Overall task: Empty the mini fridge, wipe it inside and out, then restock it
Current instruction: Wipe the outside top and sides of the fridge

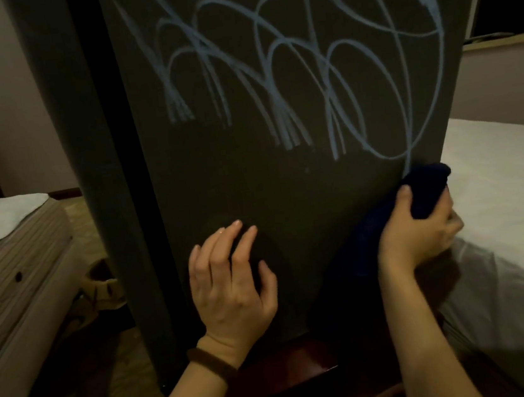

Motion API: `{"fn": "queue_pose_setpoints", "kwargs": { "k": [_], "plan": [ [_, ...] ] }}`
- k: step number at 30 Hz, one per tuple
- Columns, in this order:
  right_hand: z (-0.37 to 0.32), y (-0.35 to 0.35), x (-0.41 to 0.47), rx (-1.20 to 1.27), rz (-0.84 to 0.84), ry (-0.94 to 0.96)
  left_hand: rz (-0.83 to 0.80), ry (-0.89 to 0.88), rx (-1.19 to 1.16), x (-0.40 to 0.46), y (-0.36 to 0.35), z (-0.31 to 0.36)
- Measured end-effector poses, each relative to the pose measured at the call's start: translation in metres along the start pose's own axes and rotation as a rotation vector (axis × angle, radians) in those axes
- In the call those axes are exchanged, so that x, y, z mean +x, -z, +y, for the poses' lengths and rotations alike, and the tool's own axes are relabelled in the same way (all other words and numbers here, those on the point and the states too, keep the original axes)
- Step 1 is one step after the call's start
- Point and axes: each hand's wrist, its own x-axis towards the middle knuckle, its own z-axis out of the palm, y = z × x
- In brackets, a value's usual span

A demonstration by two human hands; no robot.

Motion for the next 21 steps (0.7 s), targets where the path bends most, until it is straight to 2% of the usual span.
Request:
{"fn": "queue_pose_setpoints", "kwargs": {
  "k": [3, 5, 7, 10, 14, 16, 19, 21],
  "plan": [
    [0.016, 0.003, -0.047, -0.063, -0.040, 0.194, -0.008, -0.008, 0.023, 0.000, 0.000, 0.000],
    [0.035, 0.014, -0.095, -0.111, -0.144, 0.360, -0.030, -0.017, 0.072, 0.002, 0.001, 0.001],
    [0.045, 0.024, -0.114, -0.156, -0.237, 0.431, -0.064, -0.018, 0.096, 0.004, 0.003, 0.003],
    [0.030, 0.019, -0.076, -0.105, -0.211, 0.452, -0.084, -0.017, 0.022, 0.016, 0.018, 0.003],
    [-0.017, -0.001, 0.009, -0.055, -0.051, 0.215, 0.065, 0.011, 0.074, 0.072, 0.049, -0.026],
    [-0.025, -0.003, 0.021, -0.046, -0.015, 0.154, 0.064, 0.013, 0.137, 0.100, 0.055, -0.041],
    [-0.017, -0.002, -0.016, -0.075, -0.067, 0.236, 0.019, -0.005, 0.198, 0.113, 0.054, -0.047],
    [-0.008, 0.004, -0.060, -0.107, -0.125, 0.421, 0.005, -0.004, 0.225, 0.110, 0.051, -0.048]
  ]
}}
